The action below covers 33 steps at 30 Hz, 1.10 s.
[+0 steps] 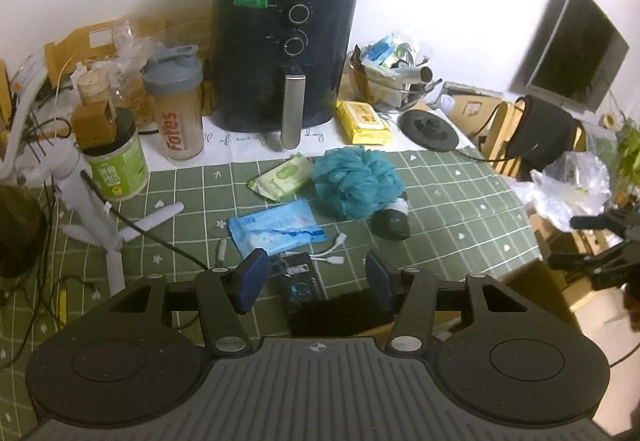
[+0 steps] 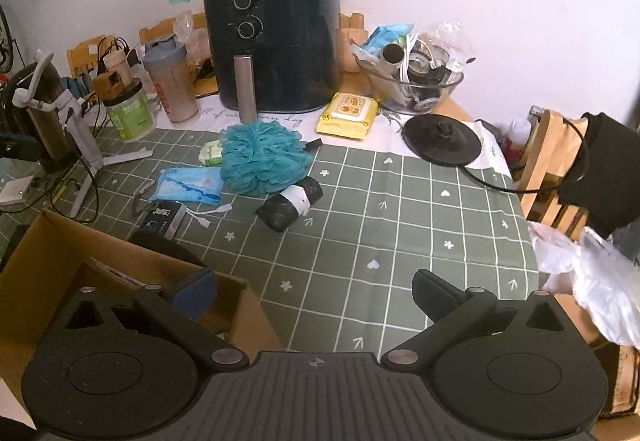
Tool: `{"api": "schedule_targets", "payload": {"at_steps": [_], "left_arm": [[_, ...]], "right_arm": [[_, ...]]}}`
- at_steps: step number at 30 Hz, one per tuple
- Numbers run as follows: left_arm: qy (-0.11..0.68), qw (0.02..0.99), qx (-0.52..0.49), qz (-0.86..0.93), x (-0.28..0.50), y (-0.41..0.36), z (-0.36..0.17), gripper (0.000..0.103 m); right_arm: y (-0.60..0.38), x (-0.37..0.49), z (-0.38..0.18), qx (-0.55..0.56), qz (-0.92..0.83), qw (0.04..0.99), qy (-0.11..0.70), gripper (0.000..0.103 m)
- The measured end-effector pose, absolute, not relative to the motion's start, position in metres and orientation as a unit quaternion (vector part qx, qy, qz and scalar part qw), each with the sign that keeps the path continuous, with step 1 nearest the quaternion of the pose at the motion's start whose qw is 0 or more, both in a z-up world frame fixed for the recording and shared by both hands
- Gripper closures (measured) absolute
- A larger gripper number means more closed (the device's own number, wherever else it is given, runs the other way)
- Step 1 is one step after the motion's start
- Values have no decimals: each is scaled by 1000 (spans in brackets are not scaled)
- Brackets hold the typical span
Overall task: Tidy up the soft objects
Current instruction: 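Grasp the black earphone cable with the left gripper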
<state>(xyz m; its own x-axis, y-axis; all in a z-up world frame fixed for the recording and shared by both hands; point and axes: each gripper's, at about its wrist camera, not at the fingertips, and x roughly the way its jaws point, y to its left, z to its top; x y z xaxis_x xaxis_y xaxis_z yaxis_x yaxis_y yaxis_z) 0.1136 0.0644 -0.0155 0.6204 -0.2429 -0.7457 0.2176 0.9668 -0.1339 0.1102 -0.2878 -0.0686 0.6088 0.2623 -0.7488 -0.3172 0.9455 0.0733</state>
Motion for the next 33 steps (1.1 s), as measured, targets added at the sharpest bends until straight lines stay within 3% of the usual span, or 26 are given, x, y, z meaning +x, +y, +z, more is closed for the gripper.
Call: {"api": "schedule_targets", "payload": {"at_steps": [19, 27, 33], "left_arm": [[458, 853, 173, -180, 172, 60, -110, 52], [478, 820, 243, -202, 189, 56, -151, 66], [490, 800, 271, -215, 197, 55, -175, 71]], "right_arm": [[-289, 125, -71, 3, 141, 892, 429, 0], [-289, 124, -71, 2, 126, 891, 436, 0], [-290, 122, -71, 4, 113, 890, 443, 0]]}}
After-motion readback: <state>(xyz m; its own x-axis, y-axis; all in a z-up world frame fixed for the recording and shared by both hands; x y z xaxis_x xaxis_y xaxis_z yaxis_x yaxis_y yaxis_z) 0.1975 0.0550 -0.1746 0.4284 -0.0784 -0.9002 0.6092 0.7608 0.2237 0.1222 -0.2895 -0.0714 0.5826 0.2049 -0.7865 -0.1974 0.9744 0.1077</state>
